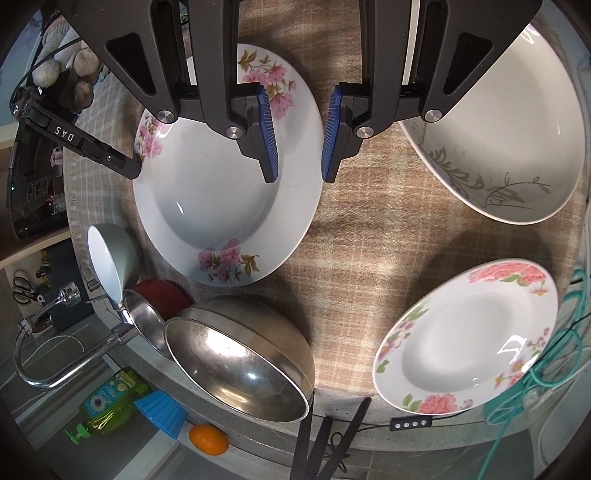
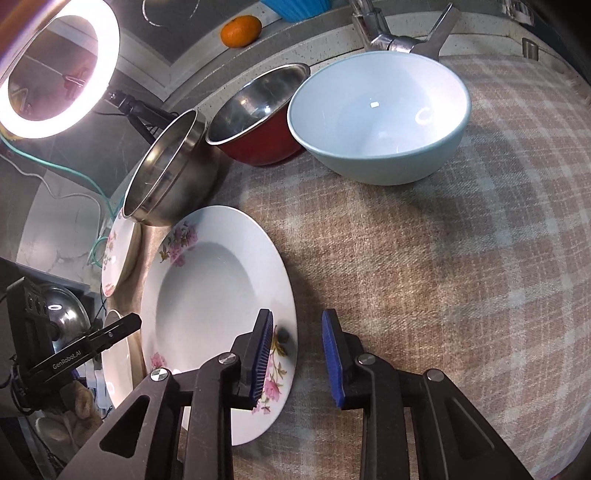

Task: Organize plates and bowls

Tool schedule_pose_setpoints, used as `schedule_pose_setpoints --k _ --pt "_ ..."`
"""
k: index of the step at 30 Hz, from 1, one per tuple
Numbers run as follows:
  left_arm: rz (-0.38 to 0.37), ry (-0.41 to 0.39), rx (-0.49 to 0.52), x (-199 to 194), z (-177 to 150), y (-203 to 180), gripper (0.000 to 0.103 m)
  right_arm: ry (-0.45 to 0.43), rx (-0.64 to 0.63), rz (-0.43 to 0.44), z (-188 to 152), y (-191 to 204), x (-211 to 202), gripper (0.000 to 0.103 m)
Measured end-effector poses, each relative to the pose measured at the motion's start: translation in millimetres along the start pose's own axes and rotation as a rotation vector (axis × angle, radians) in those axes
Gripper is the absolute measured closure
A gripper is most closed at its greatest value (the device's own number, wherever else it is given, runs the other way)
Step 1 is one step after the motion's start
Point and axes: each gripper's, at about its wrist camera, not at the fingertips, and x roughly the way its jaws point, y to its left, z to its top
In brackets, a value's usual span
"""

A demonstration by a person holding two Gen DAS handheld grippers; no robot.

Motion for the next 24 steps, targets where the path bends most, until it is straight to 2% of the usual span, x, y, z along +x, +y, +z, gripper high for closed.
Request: schedule_pose_setpoints --k 13,24 --pt "0.028 0.047 0.050 13 9 -5 0.081 0.052 0.014 0.064 0 2 10 0.084" --pt "0.050 0.065 0.072 21 10 -9 0.082 0.051 -0.007 0.065 0 4 12 0.084"
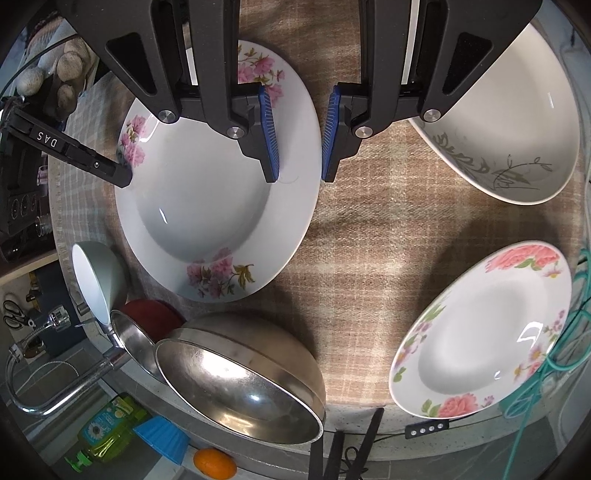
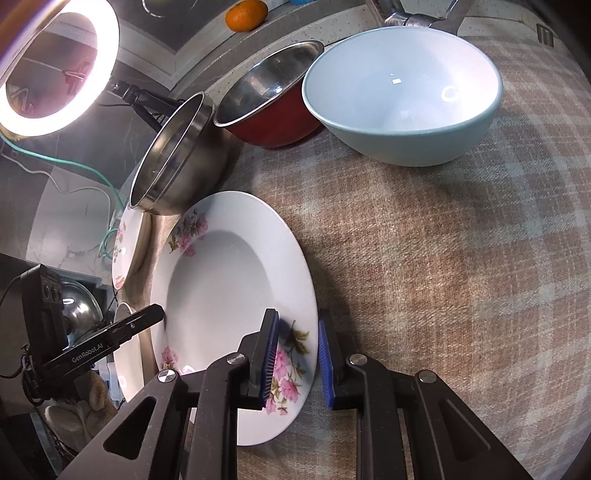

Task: Organize plates and bowls

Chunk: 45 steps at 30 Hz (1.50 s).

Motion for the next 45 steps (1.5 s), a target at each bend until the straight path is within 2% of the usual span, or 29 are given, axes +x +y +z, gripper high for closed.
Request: schedule_pose_setpoints --k 45 --pt "0.002 0.033 -0.005 -13 -67 -15 0.082 0.014 -0.078 -0.065 -24 1 -13 0.082"
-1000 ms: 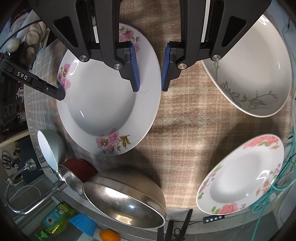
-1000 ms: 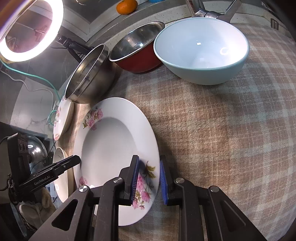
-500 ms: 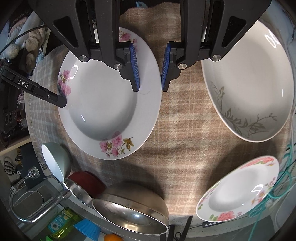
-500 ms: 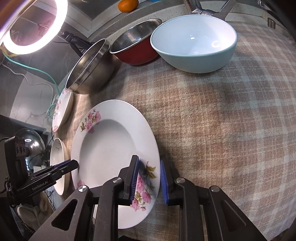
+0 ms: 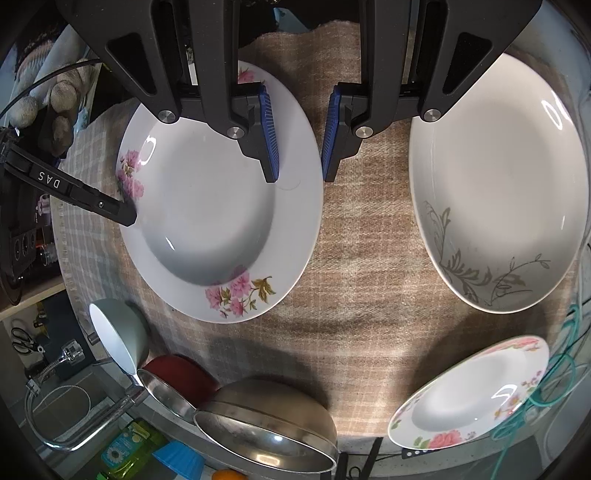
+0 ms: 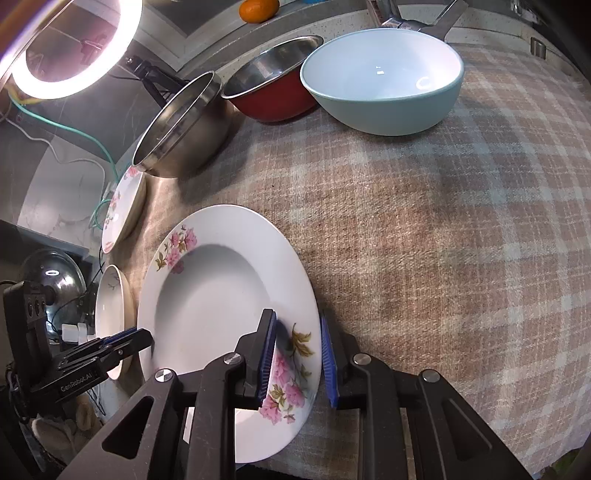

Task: Organize plates and bowls

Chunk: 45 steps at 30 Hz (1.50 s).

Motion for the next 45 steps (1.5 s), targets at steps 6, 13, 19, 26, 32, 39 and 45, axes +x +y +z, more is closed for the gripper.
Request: schedule_pose_setpoints --k 6,13,19,26,32,39,45 --pt "0.000 0.000 -0.005 1 -2 -2 0.082 -0.002 -0.009 -0.010 -1 2 1 0.081" --pt "0.000 -0.003 -0.004 2 -2 -3 0.082 -0.004 -0.008 -0.014 -1 3 2 0.081" --pt "0.003 -0.005 0.002 0 -3 -4 0.082 -0.003 -0.008 -0.017 -2 4 2 0.081" --pt "0.013 -0.030 0.015 -9 -4 -5 0.082 -0.020 -0.034 -0.064 -4 8 -3 0.081" --pt "0.008 -0.075 0.014 -26 -5 1 0.082 -0.080 -0.021 -0.095 -3 10 -21 0.081" --pt "0.015 -0.136 -0.053 -52 -6 31 0.082 -0.112 -0.056 -0.070 -3 35 -32 0.081" --pt "0.055 -0.182 -0.138 -71 -15 70 0.082 -0.105 -0.114 -0.019 -1 73 -22 0.081"
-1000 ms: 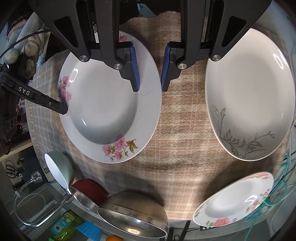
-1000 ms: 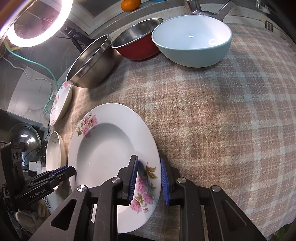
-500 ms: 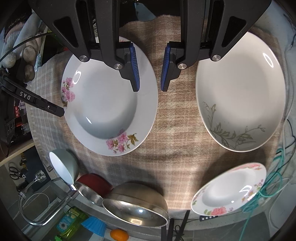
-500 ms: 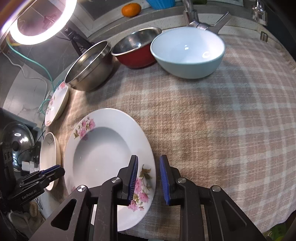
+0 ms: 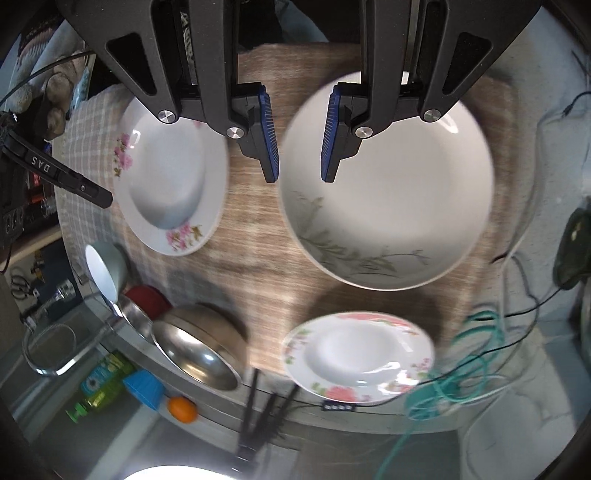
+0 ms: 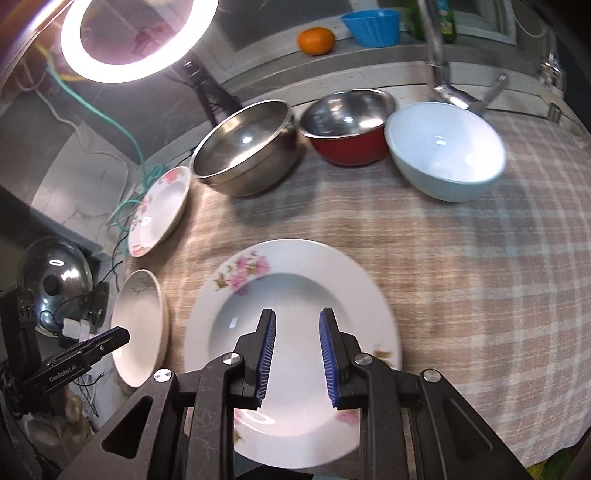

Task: Organize plates and bowls

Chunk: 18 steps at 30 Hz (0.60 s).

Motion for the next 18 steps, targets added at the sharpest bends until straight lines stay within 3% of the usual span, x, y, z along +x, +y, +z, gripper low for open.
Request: schedule_pose_setpoints --k 18 --pt "0.099 -0.033 -0.234 -19 -21 119 0.081 0.133 -0.193 0.115 -2 124 76 0.081"
